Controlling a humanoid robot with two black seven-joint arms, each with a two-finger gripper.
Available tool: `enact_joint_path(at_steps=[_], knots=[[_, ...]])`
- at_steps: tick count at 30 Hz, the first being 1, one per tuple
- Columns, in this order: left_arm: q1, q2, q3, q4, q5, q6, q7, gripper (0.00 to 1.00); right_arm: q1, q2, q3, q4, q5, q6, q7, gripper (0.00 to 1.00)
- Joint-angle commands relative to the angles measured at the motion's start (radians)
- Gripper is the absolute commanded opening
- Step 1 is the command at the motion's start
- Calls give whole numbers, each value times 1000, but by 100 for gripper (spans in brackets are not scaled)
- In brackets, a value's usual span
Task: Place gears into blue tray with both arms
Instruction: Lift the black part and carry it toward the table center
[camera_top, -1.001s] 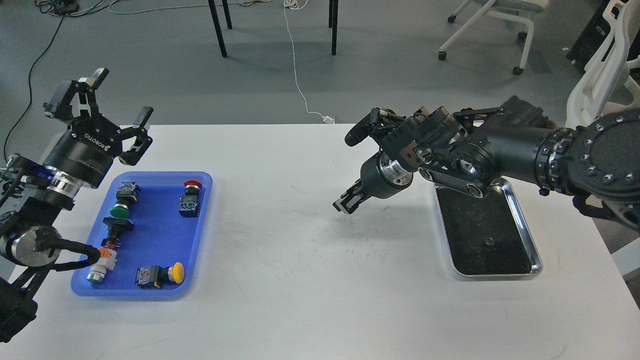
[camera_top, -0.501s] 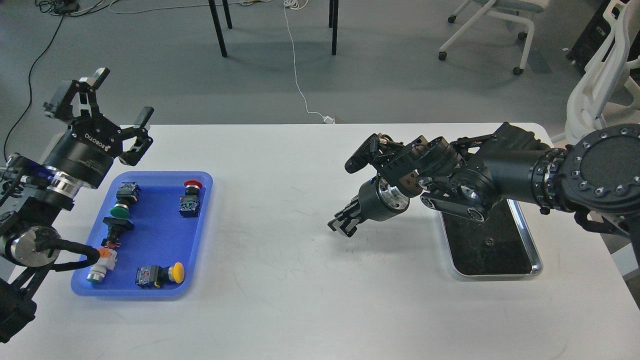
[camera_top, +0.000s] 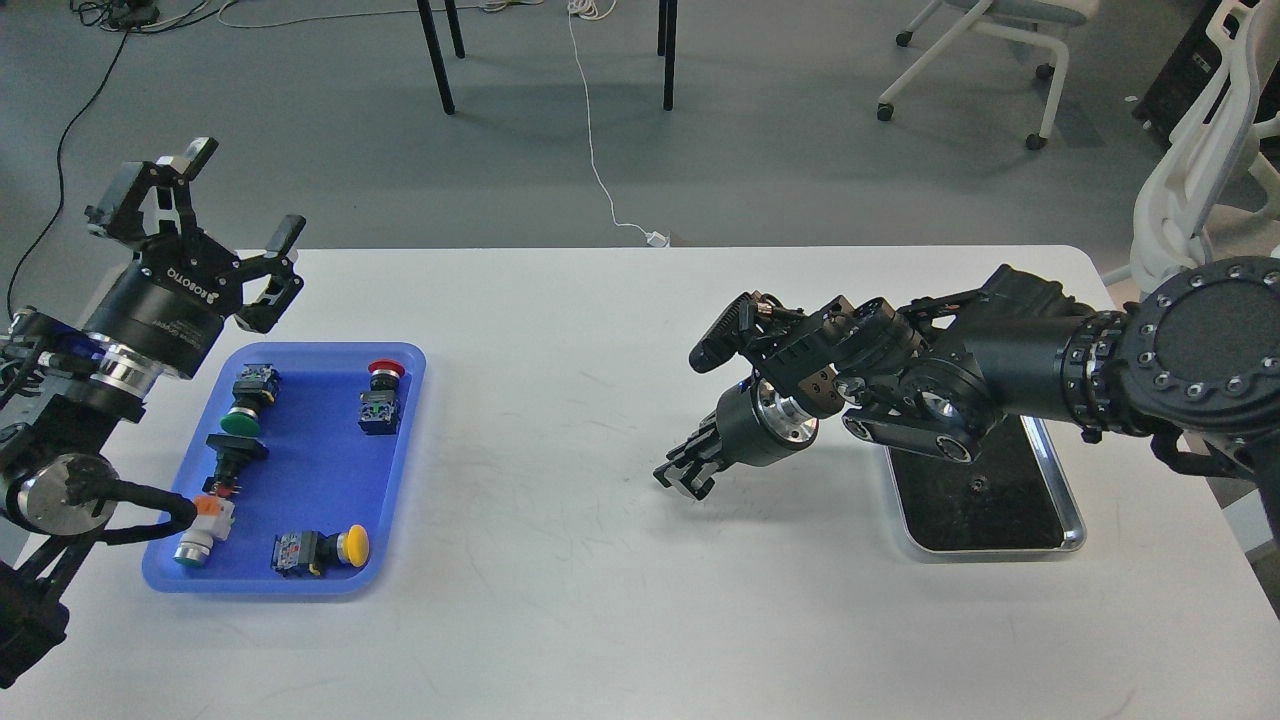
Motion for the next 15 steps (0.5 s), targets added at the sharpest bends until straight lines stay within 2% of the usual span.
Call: enact_joint_path(at_steps=[1, 10, 12, 13, 15], knots=[[1, -1, 0, 0, 0, 0, 0, 98, 0, 0, 0, 0, -1, 0, 0, 27], [1, -1, 0, 0, 0, 0, 0, 98, -3, 0, -1, -2, -1, -11, 0, 38], [1, 0, 0, 0, 1, 0, 0, 98, -3, 0, -3, -2, -1, -12, 0, 48], [1, 0, 0, 0, 3, 0, 0, 98, -1, 0, -3, -3, 1, -14, 0, 57], [1, 2, 0, 0, 9, 0, 0, 98, 2, 0, -1, -8, 2, -14, 0, 65]])
